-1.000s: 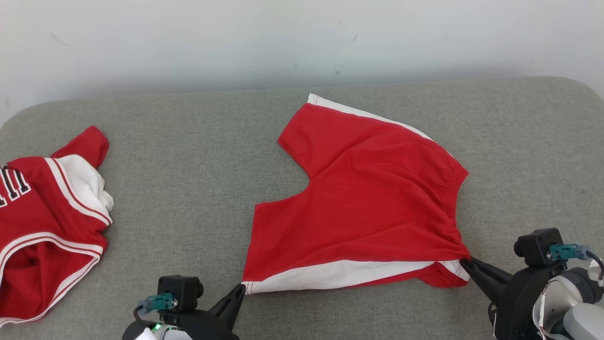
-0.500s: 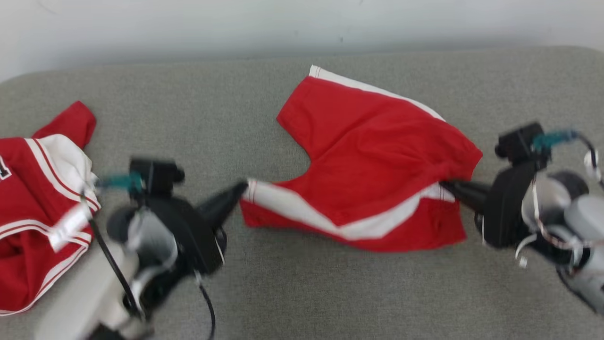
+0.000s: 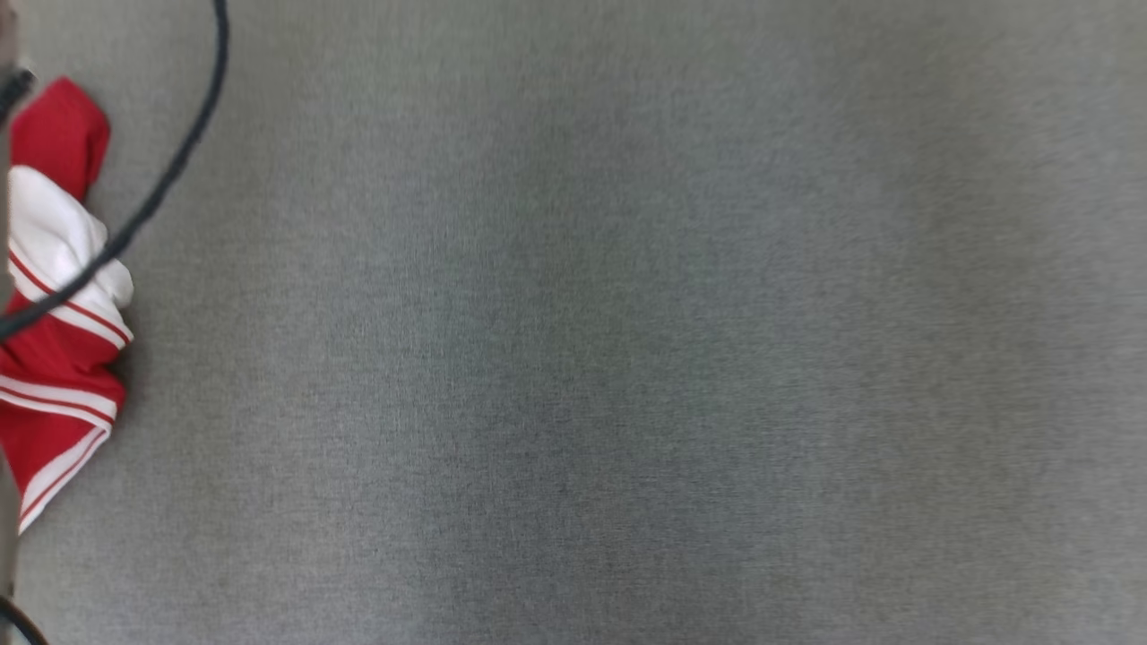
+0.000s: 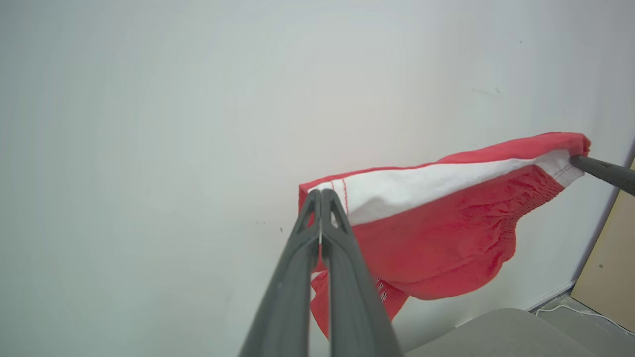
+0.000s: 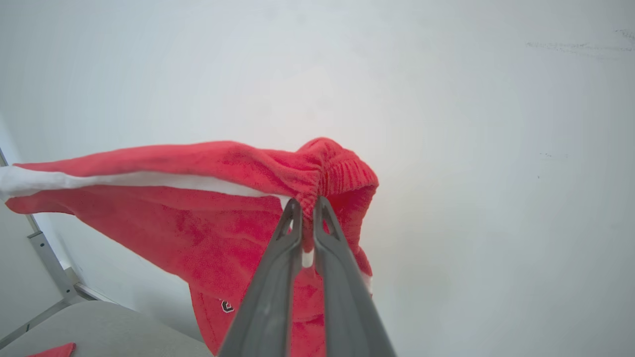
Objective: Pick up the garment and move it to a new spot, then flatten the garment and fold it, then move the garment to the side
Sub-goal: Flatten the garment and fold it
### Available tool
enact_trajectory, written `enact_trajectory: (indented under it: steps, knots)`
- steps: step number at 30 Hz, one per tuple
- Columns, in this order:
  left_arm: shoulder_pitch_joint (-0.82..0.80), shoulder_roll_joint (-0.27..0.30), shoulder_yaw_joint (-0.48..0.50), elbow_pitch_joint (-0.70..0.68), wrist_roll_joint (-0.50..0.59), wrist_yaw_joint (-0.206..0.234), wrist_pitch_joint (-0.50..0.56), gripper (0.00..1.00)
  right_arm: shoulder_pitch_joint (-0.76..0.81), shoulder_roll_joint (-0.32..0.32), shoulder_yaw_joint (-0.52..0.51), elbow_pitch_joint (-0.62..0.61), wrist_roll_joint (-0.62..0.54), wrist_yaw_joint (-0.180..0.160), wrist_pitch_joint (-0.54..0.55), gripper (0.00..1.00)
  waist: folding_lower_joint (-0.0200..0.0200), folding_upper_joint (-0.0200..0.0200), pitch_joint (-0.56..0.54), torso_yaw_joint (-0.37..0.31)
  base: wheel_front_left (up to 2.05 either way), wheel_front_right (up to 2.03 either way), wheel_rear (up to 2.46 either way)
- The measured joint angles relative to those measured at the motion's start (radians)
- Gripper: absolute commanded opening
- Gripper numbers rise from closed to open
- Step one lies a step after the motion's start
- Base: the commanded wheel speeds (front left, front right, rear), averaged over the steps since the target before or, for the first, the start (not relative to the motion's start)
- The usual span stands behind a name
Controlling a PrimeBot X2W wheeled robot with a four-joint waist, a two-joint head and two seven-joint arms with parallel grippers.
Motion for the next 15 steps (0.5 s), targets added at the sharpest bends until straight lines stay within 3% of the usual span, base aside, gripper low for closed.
enact_trajectory:
  steps: [5, 8, 14, 15]
  knots:
    - [0.108, -0.002, -0.033, -0.026, 0.012, -0.029, -0.095, 0.0, 0.114, 0.018, 0.076, 0.039, -0.027, 0.075, -0.106, 0.0, 0.0001, 0.0002, 0.069, 0.017, 0.0, 0.0, 0.0]
    - [0.326, -0.005, -0.116, 0.032, 0.026, -0.049, -0.141, 0.0, 0.328, 0.014, 0.124, 0.092, -0.012, 0.077, -0.177, 0.0, 0.0005, 0.0004, 0.097, 0.029, 0.0, 0.0, 0.0]
    - [0.554, -0.007, -0.187, 0.065, 0.043, -0.062, -0.21, 0.0, 0.544, -0.004, 0.192, 0.114, 0.021, 0.077, -0.26, 0.0, -0.0002, 0.0002, 0.064, 0.034, 0.0, 0.0, 0.0]
    - [0.655, -0.006, -0.219, 0.078, 0.044, -0.065, -0.227, 0.0, 0.642, -0.021, 0.249, 0.101, 0.048, 0.077, -0.281, 0.0, -0.0002, 0.0002, 0.032, 0.029, 0.0, 0.0, 0.0]
